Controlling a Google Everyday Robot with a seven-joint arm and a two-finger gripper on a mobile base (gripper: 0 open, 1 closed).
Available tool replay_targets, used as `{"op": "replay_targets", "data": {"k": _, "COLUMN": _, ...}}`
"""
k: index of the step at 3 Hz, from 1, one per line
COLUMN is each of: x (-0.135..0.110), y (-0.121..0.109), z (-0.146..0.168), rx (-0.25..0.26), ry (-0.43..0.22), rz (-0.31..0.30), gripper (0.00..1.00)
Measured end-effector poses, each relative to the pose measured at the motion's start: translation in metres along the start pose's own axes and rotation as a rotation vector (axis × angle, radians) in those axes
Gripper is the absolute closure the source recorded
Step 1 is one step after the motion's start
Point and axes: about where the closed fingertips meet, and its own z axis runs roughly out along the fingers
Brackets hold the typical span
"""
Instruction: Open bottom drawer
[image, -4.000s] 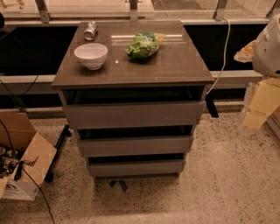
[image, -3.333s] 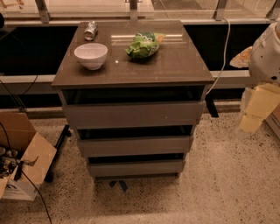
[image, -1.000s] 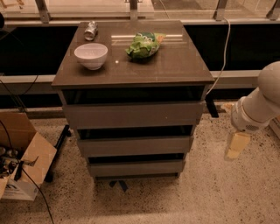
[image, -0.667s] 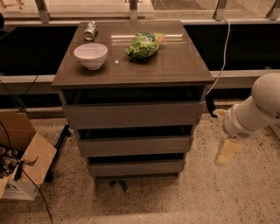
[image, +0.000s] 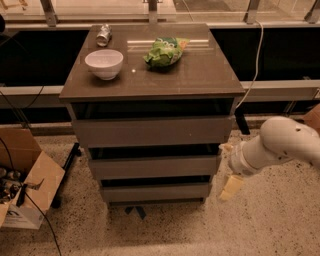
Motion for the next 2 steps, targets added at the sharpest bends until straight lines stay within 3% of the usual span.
{"op": "replay_targets", "data": {"k": 1, "x": 0.0071, "y": -0.0029, "z": 0.0657, "rx": -0.039, "ry": -0.034, "rz": 0.031, "gripper": 0.00}}
{"op": "replay_targets", "data": {"k": 2, "x": 0.0070, "y": -0.0029, "z": 0.0658, "rx": -0.040, "ry": -0.034, "rz": 0.031, "gripper": 0.00}}
